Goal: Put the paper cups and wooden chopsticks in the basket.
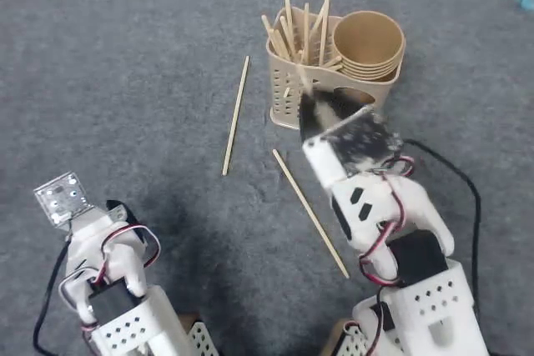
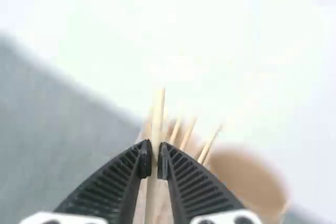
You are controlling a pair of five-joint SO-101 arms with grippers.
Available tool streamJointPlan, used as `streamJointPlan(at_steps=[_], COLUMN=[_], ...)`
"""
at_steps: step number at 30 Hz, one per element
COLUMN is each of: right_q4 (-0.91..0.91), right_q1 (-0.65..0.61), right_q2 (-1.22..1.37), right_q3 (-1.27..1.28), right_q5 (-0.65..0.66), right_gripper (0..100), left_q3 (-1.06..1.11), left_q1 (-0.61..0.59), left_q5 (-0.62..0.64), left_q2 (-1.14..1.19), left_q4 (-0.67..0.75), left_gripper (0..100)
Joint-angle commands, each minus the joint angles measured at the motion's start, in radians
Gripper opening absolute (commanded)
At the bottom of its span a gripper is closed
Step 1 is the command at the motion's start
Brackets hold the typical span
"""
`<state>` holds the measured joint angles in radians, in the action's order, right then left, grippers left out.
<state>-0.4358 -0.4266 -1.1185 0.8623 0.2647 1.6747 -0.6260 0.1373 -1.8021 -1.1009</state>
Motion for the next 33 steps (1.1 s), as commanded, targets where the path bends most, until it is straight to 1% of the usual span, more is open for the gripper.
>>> streamJointPlan(at_steps=[1,3,4,6,14,18,21,24,31,33], right_q4=[0.338,0.507,0.579,0.676,0.687,0.691,0.685,0.694,0.694,0.694], right_q1=[0.067,0.104,0.111,0.114,0.120,0.145,0.166,0.191,0.171,0.171], right_q2=[-0.027,-0.024,-0.010,0.047,0.493,0.657,0.740,0.785,0.788,0.788], right_q3=[-0.005,-0.005,-0.008,-0.049,-0.468,-0.560,-0.555,-0.479,-0.273,-0.244], right_q5=[-0.129,-0.235,-0.267,-0.281,-0.285,-0.284,-0.284,-0.287,-0.292,-0.331], right_gripper=[0.8,0.9,1.1,0.9,0.9,0.9,0.9,0.8,1.1,4.2], left_q3=[-0.005,-0.005,-0.005,-0.005,-0.005,-0.005,-0.005,-0.005,-0.005,-0.005], left_q1=[0.000,0.000,0.000,0.000,0.000,0.000,0.000,0.000,0.000,0.000], left_q5=[-0.011,-0.011,-0.011,-0.011,-0.011,-0.012,-0.012,-0.012,-0.012,-0.012], left_q2=[-0.018,-0.018,-0.018,-0.018,-0.018,-0.018,-0.018,-0.018,-0.018,-0.018], left_q4=[0.000,0.000,0.000,0.000,0.000,0.000,0.000,0.000,0.000,0.000], left_gripper=[7,7,7,7,7,7,7,7,7,7])
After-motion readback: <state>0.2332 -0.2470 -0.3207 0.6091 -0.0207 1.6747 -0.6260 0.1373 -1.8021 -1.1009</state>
